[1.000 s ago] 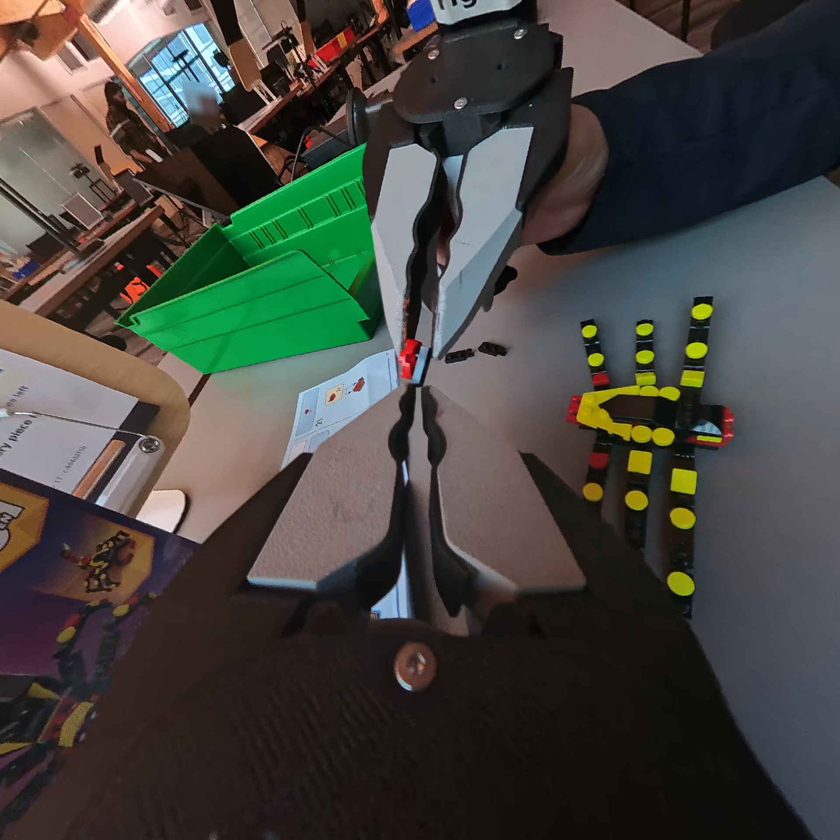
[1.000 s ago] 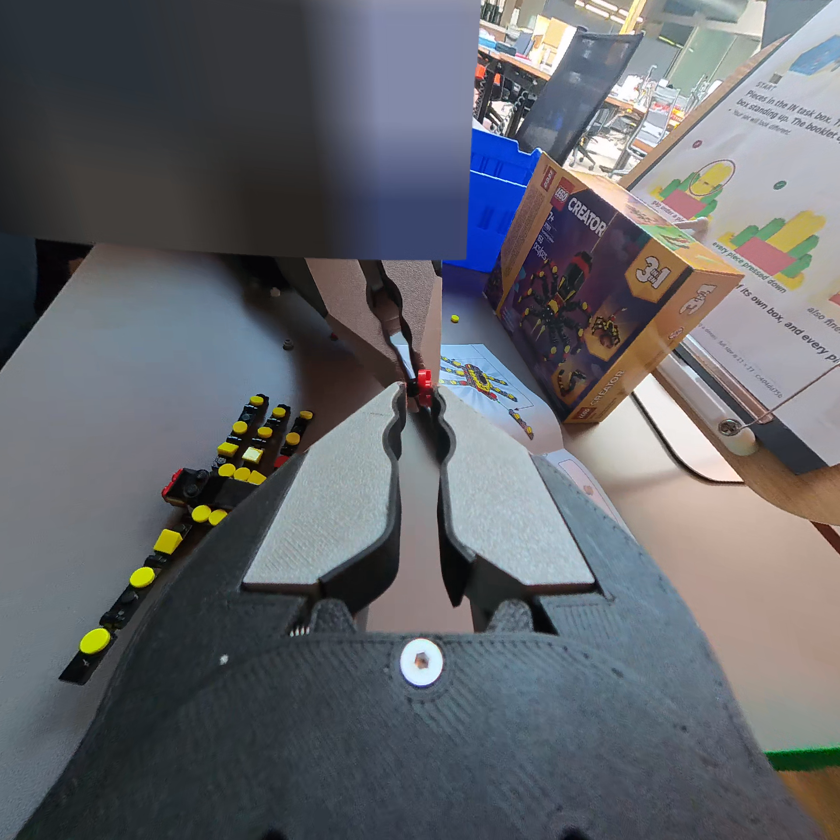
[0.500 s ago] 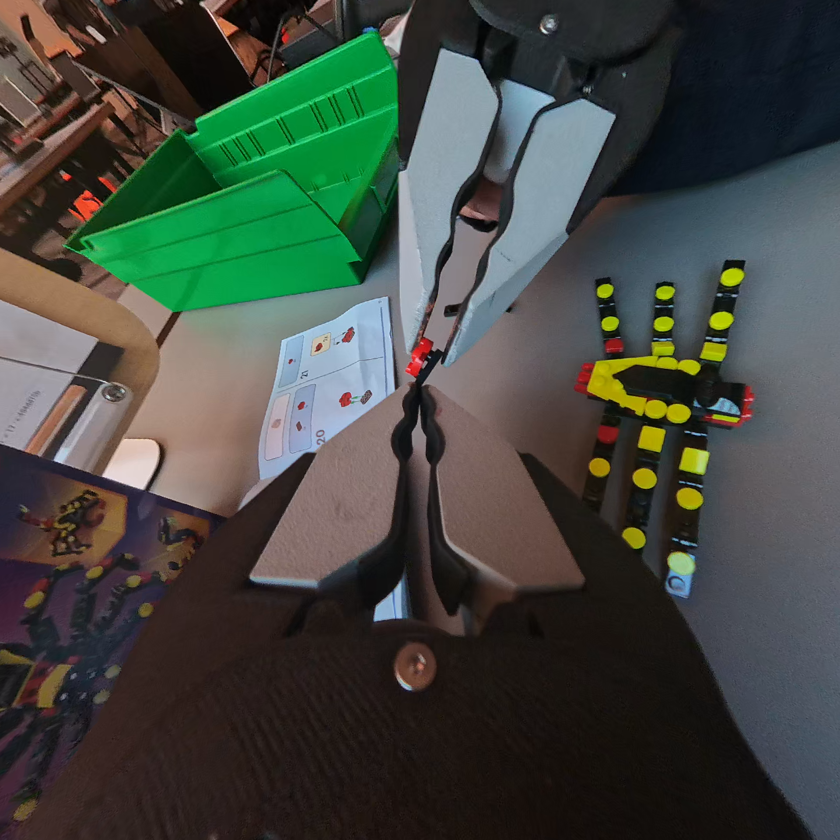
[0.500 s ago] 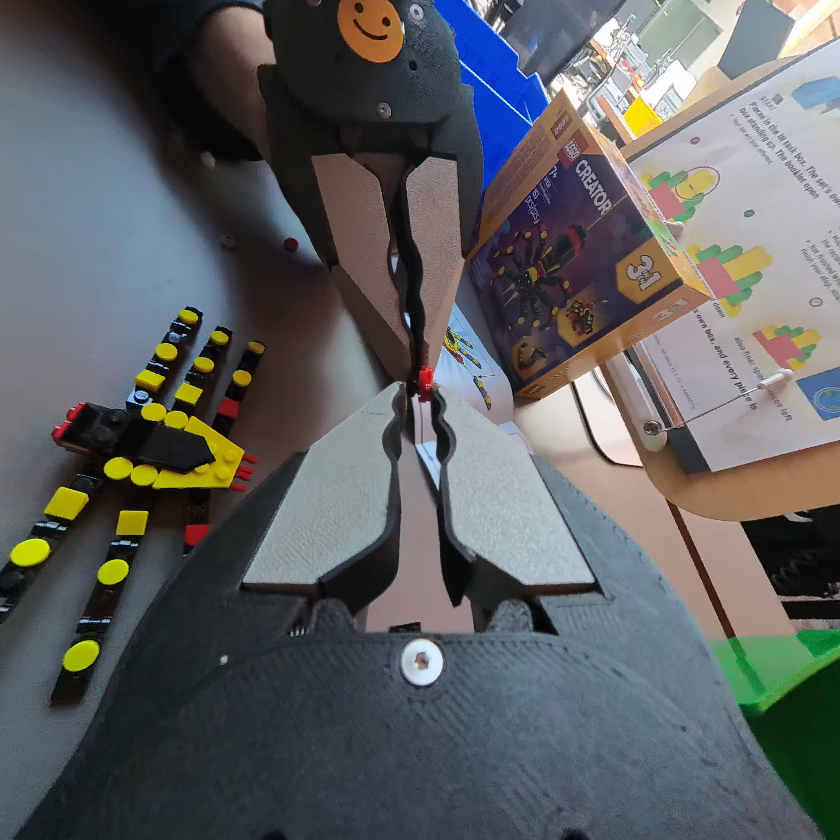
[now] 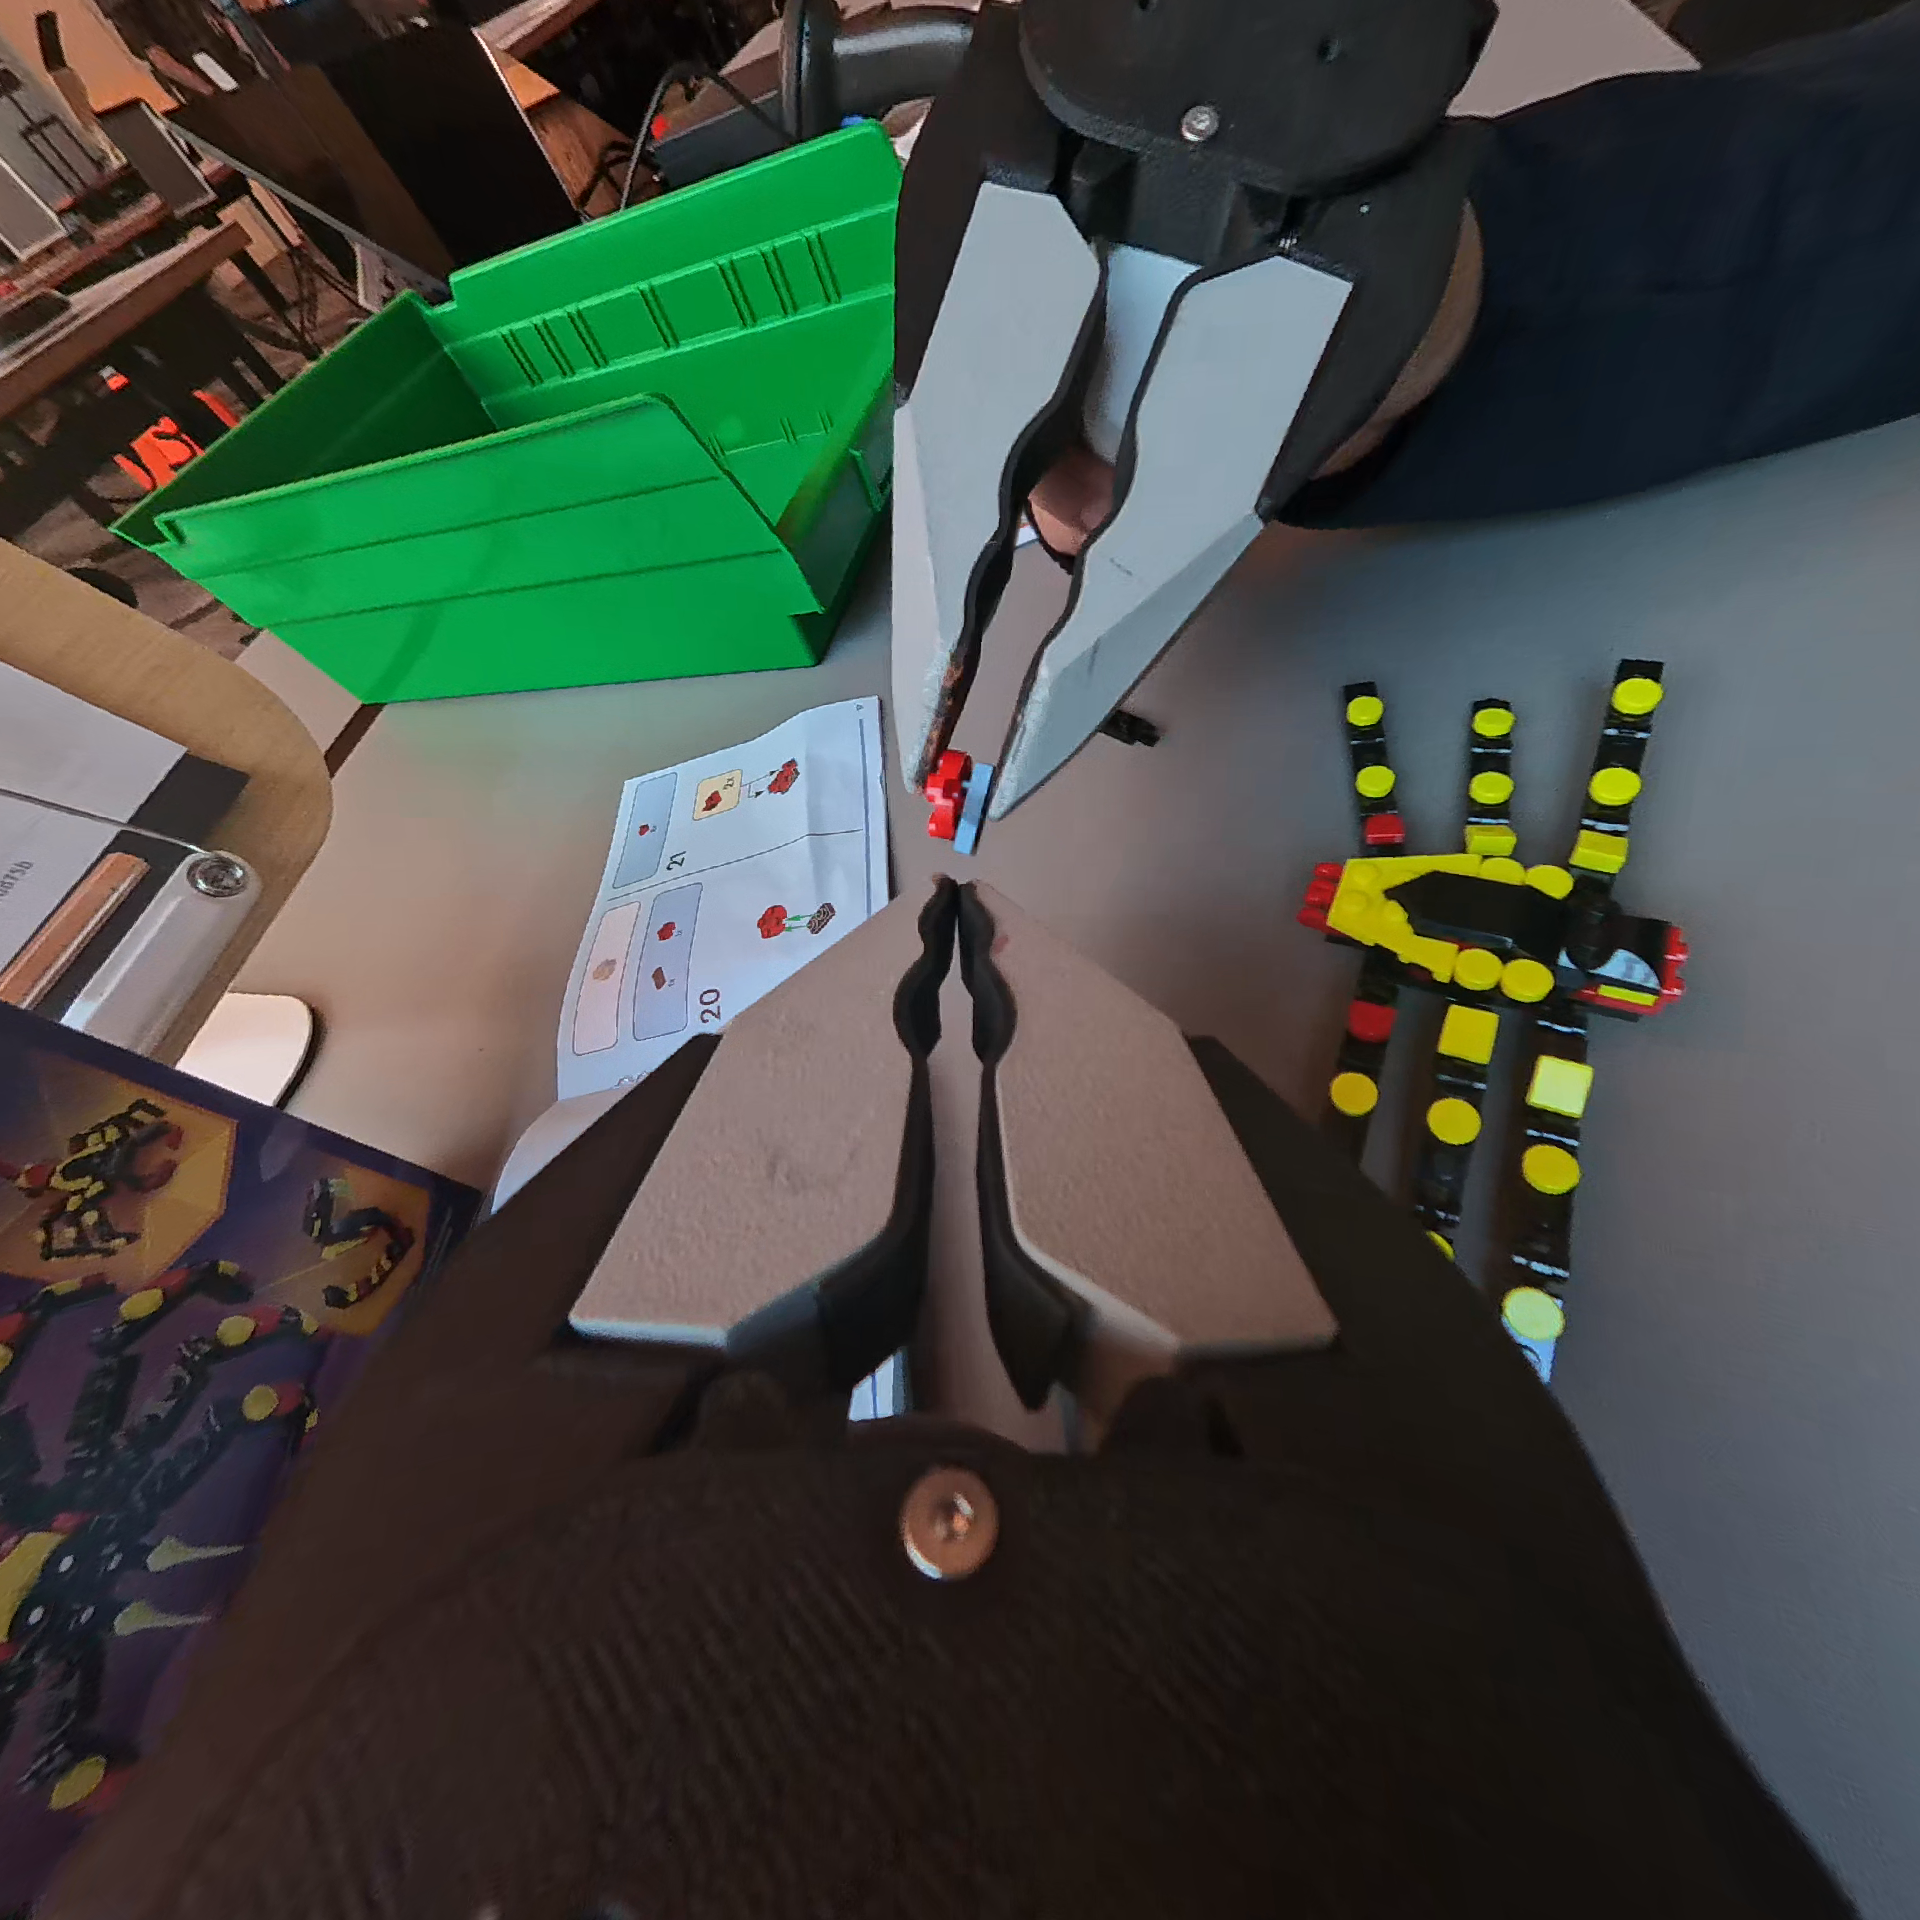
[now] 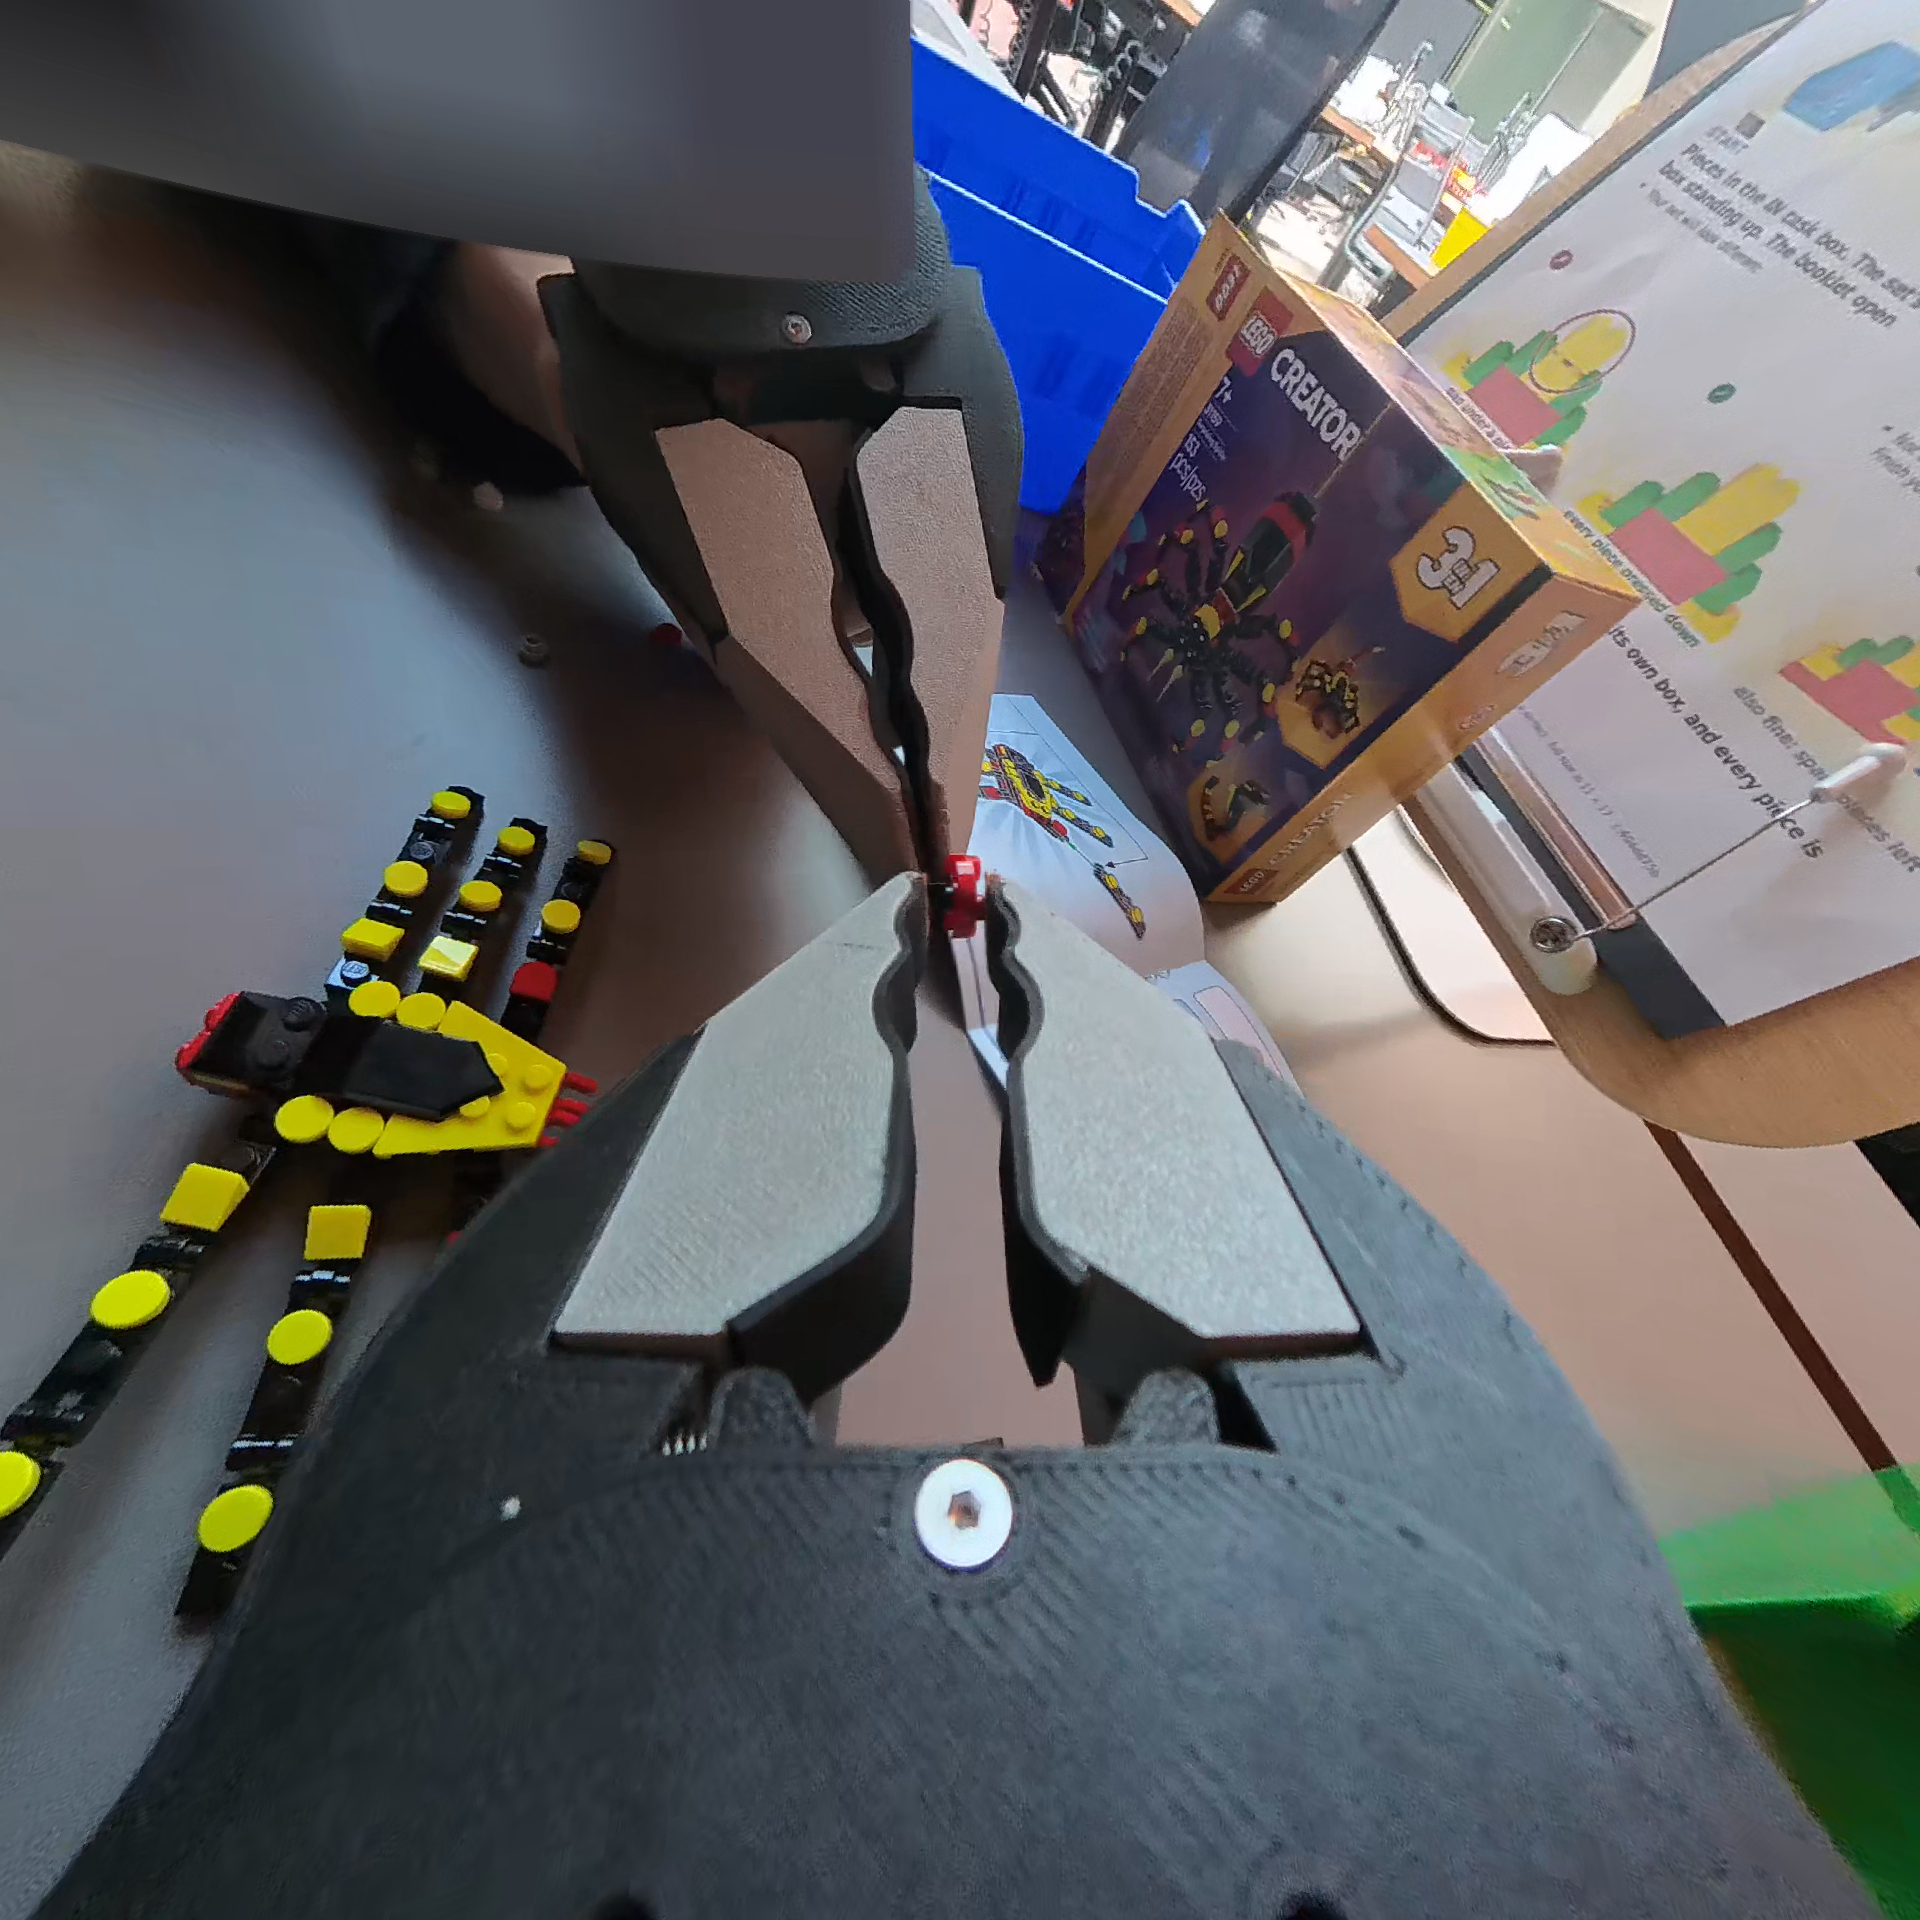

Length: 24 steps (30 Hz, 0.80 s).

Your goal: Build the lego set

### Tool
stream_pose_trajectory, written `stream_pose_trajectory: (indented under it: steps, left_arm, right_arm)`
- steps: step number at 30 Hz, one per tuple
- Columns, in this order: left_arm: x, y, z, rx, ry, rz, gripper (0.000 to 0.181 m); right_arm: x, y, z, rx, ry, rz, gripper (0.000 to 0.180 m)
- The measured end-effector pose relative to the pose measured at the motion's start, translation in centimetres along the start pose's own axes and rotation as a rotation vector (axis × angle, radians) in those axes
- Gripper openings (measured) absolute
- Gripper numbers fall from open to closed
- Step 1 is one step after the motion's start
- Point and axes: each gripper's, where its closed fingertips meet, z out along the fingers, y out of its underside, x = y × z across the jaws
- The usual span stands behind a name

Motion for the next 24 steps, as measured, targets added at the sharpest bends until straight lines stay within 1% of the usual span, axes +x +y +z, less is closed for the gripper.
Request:
stream_pose_trajectory:
  steps: [3, 11, 16, 19, 21, 24]
  left_arm:
    - [0.2, -0.8, -0.2, 0.052, 0.007, -0.014, 0.0]
    - [0.0, -1.2, -0.3, 0.072, -0.019, 0.001, 0.008]
    - [0.5, -2.3, -0.8, 0.125, -0.017, 0.042, 0.0]
    - [0.8, -2.5, -0.8, 0.134, -0.015, 0.057, 0.001]
    - [0.7, -2.6, -0.8, 0.135, -0.013, 0.046, 0.006]
    - [0.7, -2.8, -1.0, 0.148, -0.009, 0.032, 0.005]
  right_arm:
    - [-0.1, -0.4, 0.0, 0.025, 0.0, -0.024, 0.008]
    - [-0.3, -1.1, -0.3, 0.088, -0.018, -0.029, 0.007]
    - [-0.3, -2.2, -0.9, 0.165, -0.041, 0.001, 0.008]
    - [-0.6, -2.6, -1.0, 0.196, -0.063, 0.008, 0.007]
    - [-0.6, -2.6, -1.0, 0.205, -0.071, 0.021, 0.007]
    - [-0.6, -2.8, -1.1, 0.221, -0.078, 0.032, 0.007]
